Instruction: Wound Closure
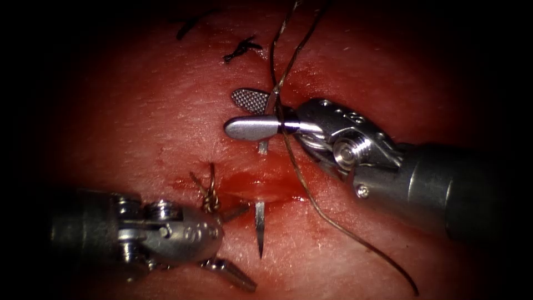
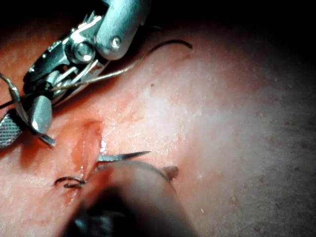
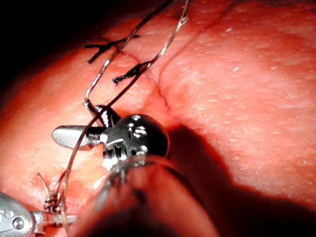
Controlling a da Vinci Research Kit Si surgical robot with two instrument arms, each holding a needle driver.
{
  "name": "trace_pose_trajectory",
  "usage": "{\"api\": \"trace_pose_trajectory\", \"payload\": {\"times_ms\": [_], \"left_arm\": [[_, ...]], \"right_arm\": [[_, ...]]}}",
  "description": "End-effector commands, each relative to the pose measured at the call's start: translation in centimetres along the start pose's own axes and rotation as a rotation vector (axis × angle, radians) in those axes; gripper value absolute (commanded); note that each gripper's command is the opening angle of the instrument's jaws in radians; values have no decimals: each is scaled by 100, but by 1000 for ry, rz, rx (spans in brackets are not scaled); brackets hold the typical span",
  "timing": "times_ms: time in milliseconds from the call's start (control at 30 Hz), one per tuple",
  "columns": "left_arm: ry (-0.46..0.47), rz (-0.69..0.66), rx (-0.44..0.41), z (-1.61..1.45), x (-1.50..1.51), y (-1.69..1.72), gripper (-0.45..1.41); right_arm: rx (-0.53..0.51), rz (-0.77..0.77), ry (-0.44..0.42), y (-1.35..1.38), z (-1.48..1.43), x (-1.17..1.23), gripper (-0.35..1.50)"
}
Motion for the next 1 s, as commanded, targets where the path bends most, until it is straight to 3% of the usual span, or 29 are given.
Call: {"api": "trace_pose_trajectory", "payload": {"times_ms": [33,233,300,333,533,700,800,967,1000], "left_arm": [[-2,1,1,7,-2,0,78],[-2,0,1,8,-3,0,78],[-2,0,0,8,-3,-1,78],[-2,0,1,8,-3,-1,78],[-2,3,3,5,0,-2,78],[-1,4,3,3,1,-1,78],[0,4,-2,2,0,-1,78],[1,14,-8,-4,-2,0,78],[1,43,-9,-6,-3,-1,78]], "right_arm": [[5,-12,-6,3,2,-1,133],[7,-28,-16,5,-6,2,133],[11,-42,-23,3,-8,-1,32],[-20,-50,-38,2,-8,-3,-35],[-51,9,-58,3,-4,-1,-35],[-12,187,-202,-9,-12,-23,-35],[3,215,-221,-20,-19,-33,-35],[31,228,-157,-17,-32,-29,-35],[34,207,-138,-13,-34,-26,-27]]}}
